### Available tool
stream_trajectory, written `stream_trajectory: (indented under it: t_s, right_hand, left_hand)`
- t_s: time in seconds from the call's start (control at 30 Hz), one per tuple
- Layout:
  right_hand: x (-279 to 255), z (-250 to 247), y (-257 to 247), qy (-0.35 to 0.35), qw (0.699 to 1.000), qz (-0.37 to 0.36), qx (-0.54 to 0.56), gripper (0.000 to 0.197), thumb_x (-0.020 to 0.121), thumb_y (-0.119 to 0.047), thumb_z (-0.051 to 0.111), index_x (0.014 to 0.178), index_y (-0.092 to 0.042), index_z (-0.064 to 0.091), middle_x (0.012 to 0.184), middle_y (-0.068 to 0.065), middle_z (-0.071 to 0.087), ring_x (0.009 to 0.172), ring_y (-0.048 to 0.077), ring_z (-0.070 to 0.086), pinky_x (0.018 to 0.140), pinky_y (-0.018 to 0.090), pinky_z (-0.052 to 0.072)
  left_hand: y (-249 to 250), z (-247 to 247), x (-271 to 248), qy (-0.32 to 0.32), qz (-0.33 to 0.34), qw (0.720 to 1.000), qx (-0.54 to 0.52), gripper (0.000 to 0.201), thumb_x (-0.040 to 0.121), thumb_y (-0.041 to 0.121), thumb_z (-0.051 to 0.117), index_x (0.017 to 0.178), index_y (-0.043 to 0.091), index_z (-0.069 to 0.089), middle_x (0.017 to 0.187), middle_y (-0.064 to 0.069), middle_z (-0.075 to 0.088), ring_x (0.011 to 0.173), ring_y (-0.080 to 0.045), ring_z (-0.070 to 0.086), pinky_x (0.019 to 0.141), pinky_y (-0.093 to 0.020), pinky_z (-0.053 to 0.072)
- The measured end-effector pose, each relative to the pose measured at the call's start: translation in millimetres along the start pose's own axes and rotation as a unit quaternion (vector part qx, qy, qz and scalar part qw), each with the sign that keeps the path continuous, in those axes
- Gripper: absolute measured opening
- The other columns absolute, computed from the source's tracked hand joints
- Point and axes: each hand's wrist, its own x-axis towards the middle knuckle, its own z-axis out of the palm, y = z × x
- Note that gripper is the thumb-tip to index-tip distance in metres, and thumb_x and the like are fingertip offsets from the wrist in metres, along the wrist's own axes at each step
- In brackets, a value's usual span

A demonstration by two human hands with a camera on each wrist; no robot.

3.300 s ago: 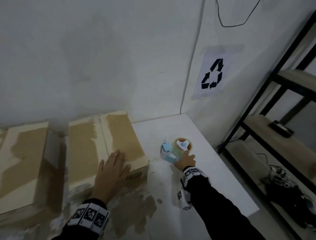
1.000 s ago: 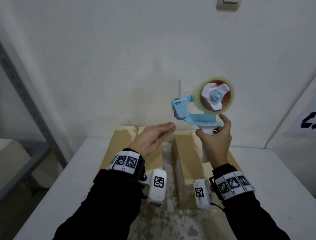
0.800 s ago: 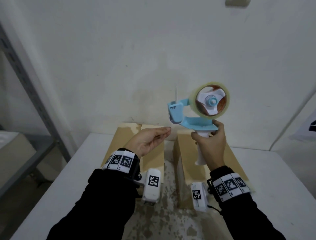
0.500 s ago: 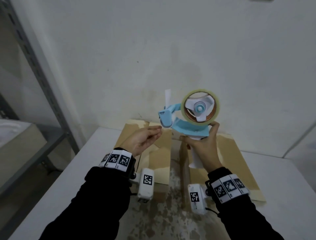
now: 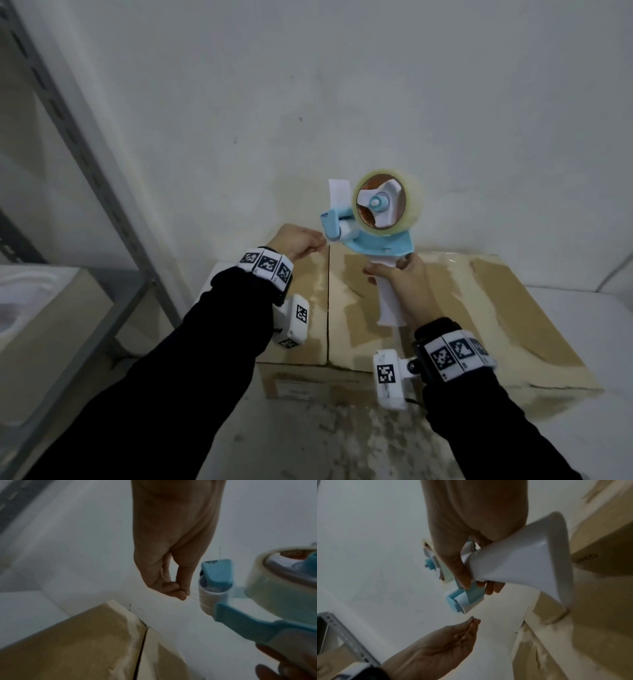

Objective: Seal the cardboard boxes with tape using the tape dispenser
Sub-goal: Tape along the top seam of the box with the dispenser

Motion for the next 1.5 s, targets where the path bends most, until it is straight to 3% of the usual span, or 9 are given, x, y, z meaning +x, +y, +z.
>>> stream_trajectory:
  t_s: [0.17,0.3,0.4,0.57,0.7,1.07,1.2,1.33,1.5]
  right_hand:
    - [11.6,28.1,17.6,0.089,0.994,0.066,0.013,0.033,0.072,-0.005,0.072,0.101,0.005,0.062,0.087,0.021,0.067,0.081,0.038,0.067,0.073,0.043,0.055]
    - [25.9,42.8,21.6,0.120,0.992,0.045,-0.009,0.023,0.079,-0.001,0.067,0.099,-0.011,0.060,0.090,0.011,0.066,0.074,0.024,0.063,0.060,0.030,0.053]
    - [37.0,52.9,22.2,0.155,0.986,0.033,-0.051,0.026,0.078,-0.003,0.069,0.086,-0.024,0.055,0.082,0.002,0.063,0.067,0.019,0.059,0.062,0.034,0.051]
    - [50.1,65.4,25.0,0.180,0.981,0.038,-0.062,0.028,0.079,0.001,0.066,0.085,-0.023,0.052,0.076,0.001,0.060,0.058,0.015,0.055,0.056,0.030,0.049]
    - [56.4,70.6,29.8,0.171,0.983,0.061,-0.035,0.030,0.081,0.005,0.063,0.105,-0.011,0.054,0.086,0.004,0.061,0.067,0.015,0.056,0.050,0.021,0.050]
    - [60.8,84.0,53.3,0.168,0.975,0.085,-0.120,0.040,0.073,-0.011,0.063,0.109,-0.021,0.048,0.090,0.010,0.064,0.070,0.023,0.059,0.061,0.037,0.053]
    - [65.1,82.3,49.9,0.193,0.976,0.100,-0.032,0.034,0.079,0.005,0.057,0.103,-0.018,0.047,0.080,0.012,0.057,0.060,0.023,0.051,0.053,0.030,0.047]
    - [65.2,88.4,52.3,0.228,0.966,0.119,0.041,0.039,0.080,0.010,0.052,0.115,-0.006,0.047,0.070,0.016,0.051,0.051,0.020,0.045,0.049,0.028,0.041]
    - [58.7,88.2,54.7,0.227,0.967,0.111,0.029,0.030,0.080,0.009,0.055,0.096,-0.015,0.047,0.069,0.012,0.052,0.050,0.017,0.046,0.047,0.025,0.041]
  left_hand:
    - [-4.0,1.5,48.2,-0.006,0.087,0.979,0.185,0.029,0.070,-0.005,0.073,0.098,-0.002,0.071,0.092,-0.017,0.071,0.080,-0.022,0.066,0.088,-0.031,0.053]
    - [-6.1,7.7,81.9,-0.021,0.125,0.953,0.276,0.026,0.073,0.002,0.070,0.099,0.002,0.072,0.099,-0.017,0.071,0.095,-0.026,0.065,0.072,-0.021,0.041]
    - [-5.5,13.2,105.1,-0.031,0.143,0.934,0.325,0.024,0.075,0.000,0.065,0.098,0.000,0.072,0.099,-0.020,0.070,0.096,-0.030,0.064,0.070,-0.023,0.040]
    - [-6.1,15.6,138.3,-0.032,0.145,0.925,0.349,0.024,0.074,-0.003,0.064,0.096,0.001,0.073,0.099,-0.020,0.070,0.097,-0.030,0.064,0.074,-0.020,0.040]
    - [-16.3,14.8,153.1,-0.043,0.139,0.929,0.339,0.024,0.075,0.000,0.067,0.099,0.001,0.072,0.102,-0.020,0.070,0.099,-0.029,0.064,0.070,-0.012,0.036]
    - [-41.7,17.5,177.1,-0.061,0.156,0.901,0.400,0.023,0.074,-0.003,0.059,0.093,-0.002,0.072,0.097,-0.024,0.069,0.096,-0.034,0.065,0.084,-0.031,0.048]
    - [-40.0,16.2,182.7,-0.082,0.146,0.910,0.380,0.024,0.070,-0.001,0.068,0.094,-0.001,0.073,0.095,-0.022,0.070,0.092,-0.031,0.066,0.066,-0.020,0.043]
    - [-42.5,19.6,189.1,-0.088,0.139,0.915,0.368,0.026,0.068,0.001,0.074,0.094,0.001,0.073,0.096,-0.018,0.071,0.094,-0.027,0.066,0.071,-0.016,0.039]
    - [-41.6,22.8,193.5,-0.114,0.131,0.906,0.387,0.025,0.070,-0.002,0.072,0.095,0.000,0.073,0.096,-0.018,0.071,0.080,-0.025,0.066,0.059,-0.010,0.040]
